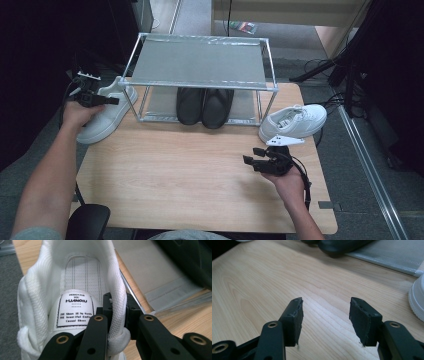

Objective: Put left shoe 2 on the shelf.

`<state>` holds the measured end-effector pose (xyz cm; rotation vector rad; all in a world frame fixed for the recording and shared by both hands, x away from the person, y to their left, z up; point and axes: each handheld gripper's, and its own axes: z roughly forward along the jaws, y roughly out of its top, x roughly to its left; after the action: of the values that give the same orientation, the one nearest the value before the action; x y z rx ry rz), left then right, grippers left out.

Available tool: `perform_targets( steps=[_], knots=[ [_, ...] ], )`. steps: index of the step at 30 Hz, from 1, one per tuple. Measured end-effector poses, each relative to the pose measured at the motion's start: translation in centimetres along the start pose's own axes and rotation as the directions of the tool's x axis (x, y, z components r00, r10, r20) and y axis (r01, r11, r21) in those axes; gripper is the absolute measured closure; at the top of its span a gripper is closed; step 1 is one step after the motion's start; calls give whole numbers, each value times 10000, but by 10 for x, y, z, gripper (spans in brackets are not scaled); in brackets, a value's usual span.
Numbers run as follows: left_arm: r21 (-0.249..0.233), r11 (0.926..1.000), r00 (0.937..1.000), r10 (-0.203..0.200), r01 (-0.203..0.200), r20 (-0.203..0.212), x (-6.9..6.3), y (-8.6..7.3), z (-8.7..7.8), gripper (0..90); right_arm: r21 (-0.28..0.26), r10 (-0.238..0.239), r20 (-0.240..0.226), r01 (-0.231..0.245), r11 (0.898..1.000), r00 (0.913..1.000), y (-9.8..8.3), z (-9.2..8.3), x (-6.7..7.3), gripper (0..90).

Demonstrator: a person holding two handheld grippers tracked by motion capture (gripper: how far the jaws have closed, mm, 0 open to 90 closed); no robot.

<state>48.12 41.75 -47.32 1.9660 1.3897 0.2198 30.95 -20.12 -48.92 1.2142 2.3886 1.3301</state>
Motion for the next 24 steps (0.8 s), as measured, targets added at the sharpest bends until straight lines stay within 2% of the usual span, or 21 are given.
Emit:
perform_targets(
  steps=[1,4,6,9,17,23,24],
  knots=[
    [0,10000,10000,0,0,0,0,0,0,831,-35,110,-45,-110,9999,9999,1,0,-1,456],
    [-292,9977,9980,-603,608,176,2,-2,-11,831,-115,263,-95,-264,9996,9996,2,1,-3,447],
    [-490,9943,9949,-929,948,395,2,-4,-19,832,-83,233,-114,-233,9997,9997,4,3,-3,445],
    [-551,9918,9925,-1133,1157,449,-1,-6,-25,832,-80,112,-203,-113,9999,9997,5,5,-2,443],
    [-547,9884,9893,-1395,1418,429,-16,-17,-49,836,8,-266,-534,266,9996,9982,13,15,5,442],
    [-809,9844,9865,-1512,1561,635,-27,-35,-65,836,-24,-331,-801,330,9995,9962,21,21,7,444],
    [-798,9842,9862,-1529,1578,643,-32,-40,-69,836,-6,-339,-858,339,9994,9957,23,23,7,444]
  ],
)
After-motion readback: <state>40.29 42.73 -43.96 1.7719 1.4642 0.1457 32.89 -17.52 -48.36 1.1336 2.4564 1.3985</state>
